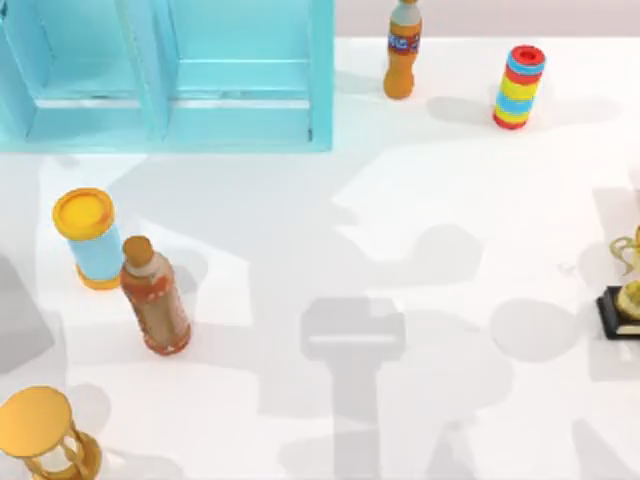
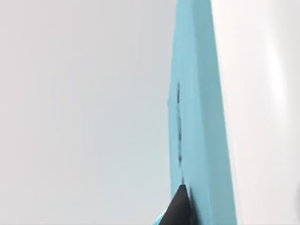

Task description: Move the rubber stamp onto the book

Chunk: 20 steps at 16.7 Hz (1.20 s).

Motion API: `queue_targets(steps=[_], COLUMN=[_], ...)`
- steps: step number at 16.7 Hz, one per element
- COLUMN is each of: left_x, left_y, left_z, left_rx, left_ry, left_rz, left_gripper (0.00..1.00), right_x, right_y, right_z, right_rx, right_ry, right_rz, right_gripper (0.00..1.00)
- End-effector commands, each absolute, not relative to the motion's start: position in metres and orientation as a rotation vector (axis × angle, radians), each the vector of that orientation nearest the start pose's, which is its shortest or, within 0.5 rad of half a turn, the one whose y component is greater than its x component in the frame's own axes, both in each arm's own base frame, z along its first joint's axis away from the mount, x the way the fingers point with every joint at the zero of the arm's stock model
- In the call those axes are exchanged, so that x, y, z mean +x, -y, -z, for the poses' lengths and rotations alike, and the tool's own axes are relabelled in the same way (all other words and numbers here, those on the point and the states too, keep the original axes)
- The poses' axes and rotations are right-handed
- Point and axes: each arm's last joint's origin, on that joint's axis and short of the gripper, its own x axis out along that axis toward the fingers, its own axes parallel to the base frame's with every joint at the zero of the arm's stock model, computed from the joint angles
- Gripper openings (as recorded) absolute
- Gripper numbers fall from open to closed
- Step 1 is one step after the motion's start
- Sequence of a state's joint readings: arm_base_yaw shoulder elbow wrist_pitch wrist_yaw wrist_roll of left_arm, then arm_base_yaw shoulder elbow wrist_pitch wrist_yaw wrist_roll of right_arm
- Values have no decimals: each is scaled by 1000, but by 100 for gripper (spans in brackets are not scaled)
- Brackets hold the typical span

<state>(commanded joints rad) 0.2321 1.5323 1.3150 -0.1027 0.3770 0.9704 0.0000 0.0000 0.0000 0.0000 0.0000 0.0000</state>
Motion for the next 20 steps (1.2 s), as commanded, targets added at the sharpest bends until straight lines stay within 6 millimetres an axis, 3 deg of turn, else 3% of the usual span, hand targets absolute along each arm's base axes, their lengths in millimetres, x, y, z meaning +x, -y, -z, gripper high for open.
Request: queue_targets(steps=[5, 9, 15, 20], left_x=[379, 371, 318, 255], left_y=[42, 138, 254, 307], left_z=[-347, -336, -284, -219], left_rx=[1577, 2199, 3149, 3862], left_ry=[34, 217, 410, 588], left_rz=[310, 259, 150, 118], left_gripper=[0, 0, 0, 0], right_x=[106, 106, 106, 106], right_y=[1, 1, 1, 1], right_z=[-160, -160, -160, -160], right_rx=[0, 0, 0, 0], right_ry=[0, 0, 0, 0], right_rz=[0, 0, 0, 0], right_gripper=[100, 100, 100, 100])
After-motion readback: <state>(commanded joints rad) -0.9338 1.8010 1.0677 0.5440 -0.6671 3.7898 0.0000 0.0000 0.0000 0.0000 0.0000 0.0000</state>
